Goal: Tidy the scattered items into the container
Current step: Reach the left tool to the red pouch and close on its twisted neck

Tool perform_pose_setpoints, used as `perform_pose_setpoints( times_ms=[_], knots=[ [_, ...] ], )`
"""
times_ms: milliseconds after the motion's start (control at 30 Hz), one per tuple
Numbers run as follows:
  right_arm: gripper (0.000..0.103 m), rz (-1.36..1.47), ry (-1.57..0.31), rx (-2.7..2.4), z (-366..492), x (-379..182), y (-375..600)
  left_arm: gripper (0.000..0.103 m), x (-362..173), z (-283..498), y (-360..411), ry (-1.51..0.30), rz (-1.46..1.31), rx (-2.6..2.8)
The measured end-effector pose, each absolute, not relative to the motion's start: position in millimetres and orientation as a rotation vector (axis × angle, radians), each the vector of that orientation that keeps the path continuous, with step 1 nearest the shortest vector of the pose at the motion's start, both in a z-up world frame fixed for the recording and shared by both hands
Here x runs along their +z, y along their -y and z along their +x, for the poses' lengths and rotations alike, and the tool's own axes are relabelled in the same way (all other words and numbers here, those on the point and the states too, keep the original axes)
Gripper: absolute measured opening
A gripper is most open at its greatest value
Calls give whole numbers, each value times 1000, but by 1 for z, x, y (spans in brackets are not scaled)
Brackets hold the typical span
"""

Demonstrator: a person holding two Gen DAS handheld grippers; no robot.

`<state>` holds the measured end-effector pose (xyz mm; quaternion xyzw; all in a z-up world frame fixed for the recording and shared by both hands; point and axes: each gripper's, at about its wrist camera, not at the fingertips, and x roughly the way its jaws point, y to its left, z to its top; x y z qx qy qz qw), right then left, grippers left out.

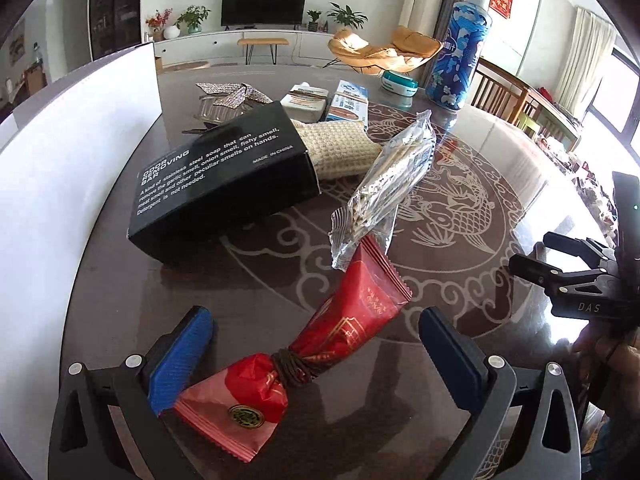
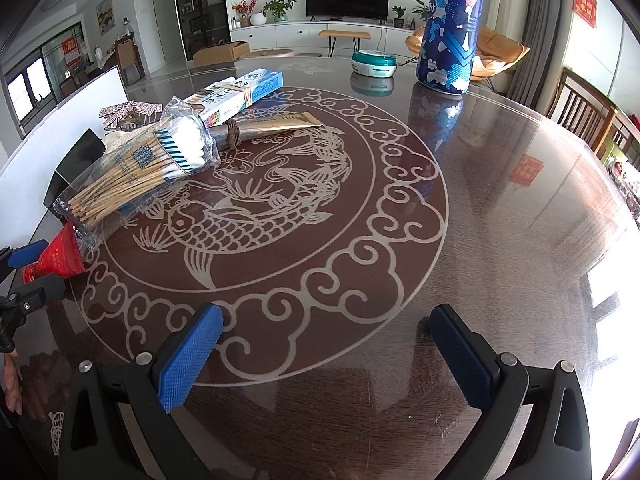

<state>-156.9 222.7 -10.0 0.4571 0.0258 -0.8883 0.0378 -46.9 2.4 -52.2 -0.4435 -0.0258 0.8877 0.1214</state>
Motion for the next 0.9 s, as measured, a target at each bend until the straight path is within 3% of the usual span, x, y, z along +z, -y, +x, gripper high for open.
perform_pose_setpoints(
  times_ms=[167,400,600,667,700,800,867,900],
  knots=[
    [103,1402,-79,-2725,-157,-10,-223,103,-52,-46,4,149,-1262,2571],
    [103,1402,-79,-2725,-157,-10,-223,103,-57,-55,-39,-236,-1263,2409],
    [103,1402,-79,-2726,-157,-10,-223,103,-54,-41,-40,-242,-1209,2328],
    [103,1402,-79,-2726,-157,-10,-223,82,-51,-40,-35,-216,-1198,2365],
    [103,1402,-79,-2726,-157,-10,-223,80,-50,-40,-32,-188,-1200,2379],
    [103,1402,-79,-2726,-157,-10,-223,62,-47,-41,-21,-119,-1217,2421],
    [103,1402,-79,-2726,-157,-10,-223,42,-47,-40,-17,-113,-1242,2463],
    [103,1402,-79,-2726,-157,-10,-223,38,-47,-40,-13,-100,-1259,2489]
  ],
)
